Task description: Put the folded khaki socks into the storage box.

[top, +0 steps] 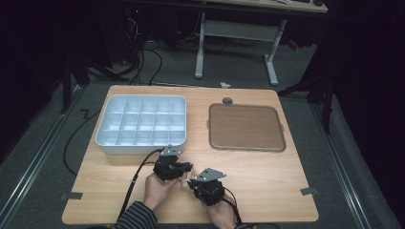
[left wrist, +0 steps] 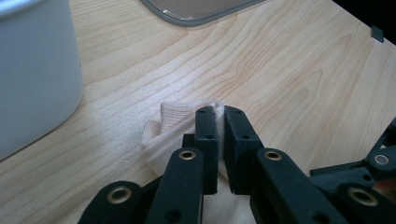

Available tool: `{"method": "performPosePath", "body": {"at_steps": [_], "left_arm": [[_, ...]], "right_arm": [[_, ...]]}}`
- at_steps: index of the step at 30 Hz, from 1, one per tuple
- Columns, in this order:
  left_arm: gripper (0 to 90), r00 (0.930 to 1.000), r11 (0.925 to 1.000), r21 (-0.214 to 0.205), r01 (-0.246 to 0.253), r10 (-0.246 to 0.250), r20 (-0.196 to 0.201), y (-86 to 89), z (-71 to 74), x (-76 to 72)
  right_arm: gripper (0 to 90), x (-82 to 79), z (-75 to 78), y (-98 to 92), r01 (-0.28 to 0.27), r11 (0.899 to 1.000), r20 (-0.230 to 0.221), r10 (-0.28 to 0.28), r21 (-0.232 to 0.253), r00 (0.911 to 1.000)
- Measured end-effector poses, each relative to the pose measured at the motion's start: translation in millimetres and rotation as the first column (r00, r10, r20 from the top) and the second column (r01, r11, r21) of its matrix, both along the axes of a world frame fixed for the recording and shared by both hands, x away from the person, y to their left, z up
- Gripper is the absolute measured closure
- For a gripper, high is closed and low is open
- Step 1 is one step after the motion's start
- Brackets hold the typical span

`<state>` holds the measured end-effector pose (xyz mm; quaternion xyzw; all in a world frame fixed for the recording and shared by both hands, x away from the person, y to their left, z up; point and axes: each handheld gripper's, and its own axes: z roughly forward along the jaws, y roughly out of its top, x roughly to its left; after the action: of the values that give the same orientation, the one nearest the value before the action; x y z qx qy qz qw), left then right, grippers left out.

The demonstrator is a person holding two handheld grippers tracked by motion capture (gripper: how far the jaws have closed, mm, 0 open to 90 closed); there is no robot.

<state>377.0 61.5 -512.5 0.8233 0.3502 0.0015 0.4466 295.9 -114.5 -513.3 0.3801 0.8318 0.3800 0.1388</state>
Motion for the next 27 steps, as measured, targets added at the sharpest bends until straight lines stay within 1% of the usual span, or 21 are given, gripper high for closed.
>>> {"method": "performPosePath", "body": {"at_steps": [4, 7, 9, 14, 16, 20, 22, 23, 25, 27], "left_arm": [[84.9, 1.0, 1.0, 0.005, 0.003, -0.003, 0.007, -0.6, -0.8, 0.1], [84.9, 1.0, 1.0, 0.006, 0.004, -0.004, 0.006, -0.6, -2.0, 1.2], [84.9, 1.0, 1.0, 0.004, 0.001, -0.001, 0.006, -1.0, -3.0, 1.9], [84.6, 1.0, 1.0, 0.006, 0.006, -0.006, 0.005, -2.7, -4.9, 4.1], [84.6, 0.9999, 0.9999, 0.011, 0.013, -0.013, 0.003, -2.8, -5.0, 5.5], [84.8, 0.9996, 0.9996, 0.016, 0.025, -0.025, 0.011, -3.8, -7.2, 10.1], [85.0, 0.9993, 0.999, 0.031, 0.032, -0.033, 0.017, -5.3, -6.6, 14.3], [85.0, 0.9994, 0.9991, 0.03, 0.029, -0.029, 0.018, -6.2, -6.7, 15.1], [85.0, 0.999, 0.9987, 0.041, 0.03, -0.031, 0.032, -7.2, -6.7, 16.6], [85.0, 0.9991, 0.9991, 0.036, 0.023, -0.024, 0.033, -7.0, -7.3, 18.1]], "right_arm": [[85.9, -0.4, -2.2, -1.2, -0.001, 1.0, 0.0, 0.001, -0.012, 1.0], [86.1, -0.4, -3.7, -1.8, -0.003, 1.0, -0.005, 0.003, -0.02, 1.0], [86.3, 0.0, -5.6, -2.8, -0.003, 1.0, 0.0, 0.003, -0.026, 1.0], [86.6, -1.2, -8.6, -4.2, 0.004, 0.999, -0.004, -0.004, -0.052, 1.0], [86.8, -1.4, -9.6, -4.0, 0.001, 0.998, 0.002, -0.001, -0.062, 1.0], [87.0, -0.4, -12.4, -5.6, -0.002, 0.997, 0.006, 0.003, -0.08, 1.0], [87.1, 0.1, -13.7, -6.3, 0.0, 0.996, 0.009, 0.001, -0.093, 1.0], [87.2, 1.0, -14.3, -6.5, 0.005, 0.996, 0.015, -0.004, -0.09, 0.9999], [87.2, 3.0, -14.3, -6.6, 0.009, 0.996, 0.014, -0.008, -0.089, 0.9999], [87.1, 5.0, -14.4, -5.8, 0.012, 0.996, 0.018, -0.011, -0.092, 0.9998]]}}
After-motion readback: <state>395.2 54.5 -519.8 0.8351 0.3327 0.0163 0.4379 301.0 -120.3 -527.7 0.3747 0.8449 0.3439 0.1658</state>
